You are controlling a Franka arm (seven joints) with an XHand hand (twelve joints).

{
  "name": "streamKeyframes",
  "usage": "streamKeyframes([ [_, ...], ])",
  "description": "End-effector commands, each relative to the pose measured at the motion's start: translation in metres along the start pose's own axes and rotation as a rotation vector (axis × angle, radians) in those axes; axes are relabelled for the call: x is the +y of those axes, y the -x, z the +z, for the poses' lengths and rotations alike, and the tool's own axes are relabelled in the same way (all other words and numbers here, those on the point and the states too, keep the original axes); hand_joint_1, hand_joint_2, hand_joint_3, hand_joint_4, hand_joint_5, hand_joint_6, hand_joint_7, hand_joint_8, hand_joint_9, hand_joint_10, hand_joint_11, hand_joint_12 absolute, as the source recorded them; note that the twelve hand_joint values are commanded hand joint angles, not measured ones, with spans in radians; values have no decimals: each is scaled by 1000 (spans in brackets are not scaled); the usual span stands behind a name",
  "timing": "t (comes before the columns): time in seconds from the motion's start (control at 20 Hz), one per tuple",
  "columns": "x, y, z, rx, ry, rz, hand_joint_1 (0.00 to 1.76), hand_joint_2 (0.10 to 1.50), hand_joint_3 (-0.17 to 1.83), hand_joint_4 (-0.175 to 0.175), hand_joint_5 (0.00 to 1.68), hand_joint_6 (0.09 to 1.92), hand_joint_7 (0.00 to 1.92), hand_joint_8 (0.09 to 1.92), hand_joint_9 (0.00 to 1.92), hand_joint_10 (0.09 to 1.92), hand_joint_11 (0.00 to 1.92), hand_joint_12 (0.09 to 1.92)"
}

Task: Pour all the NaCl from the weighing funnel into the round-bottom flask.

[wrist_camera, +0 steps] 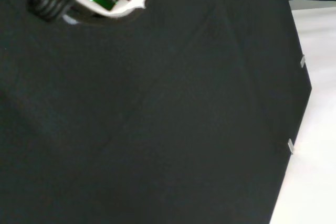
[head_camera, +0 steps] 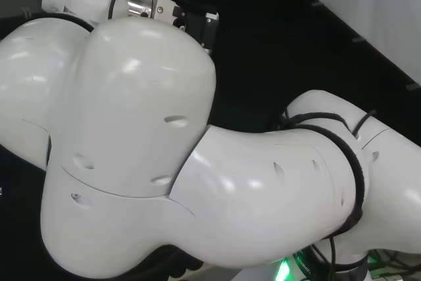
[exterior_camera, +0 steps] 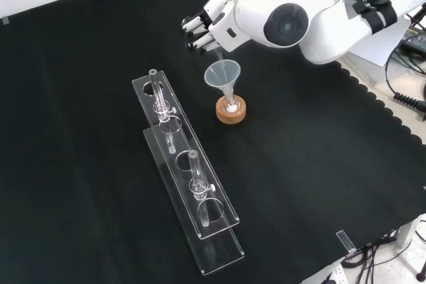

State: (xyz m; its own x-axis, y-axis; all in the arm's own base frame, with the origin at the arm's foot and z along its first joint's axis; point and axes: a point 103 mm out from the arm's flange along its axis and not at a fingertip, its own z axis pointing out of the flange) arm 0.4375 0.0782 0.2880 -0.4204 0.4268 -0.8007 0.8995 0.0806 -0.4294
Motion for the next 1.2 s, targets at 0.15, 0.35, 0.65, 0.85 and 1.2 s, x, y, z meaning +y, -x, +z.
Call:
streamKeyframes([
  [0.15,1,-1,-1,-31,-23,11,1097,685,660,175,1198,807,518,662,951,465,658,1192],
  [0.35,0,0,-1,-38,-30,15,1097,685,660,175,1198,807,518,661,950,465,657,1191],
  [0.65,-1,1,-1,-40,-27,17,1097,686,659,175,1198,807,518,661,949,464,656,1191],
  [0.85,-3,0,-7,-45,-33,23,1097,686,659,175,1198,807,517,660,949,464,655,1191],
  [1.2,-1,1,-2,-33,-32,24,1097,686,659,175,1198,807,517,660,948,464,655,1191],
])
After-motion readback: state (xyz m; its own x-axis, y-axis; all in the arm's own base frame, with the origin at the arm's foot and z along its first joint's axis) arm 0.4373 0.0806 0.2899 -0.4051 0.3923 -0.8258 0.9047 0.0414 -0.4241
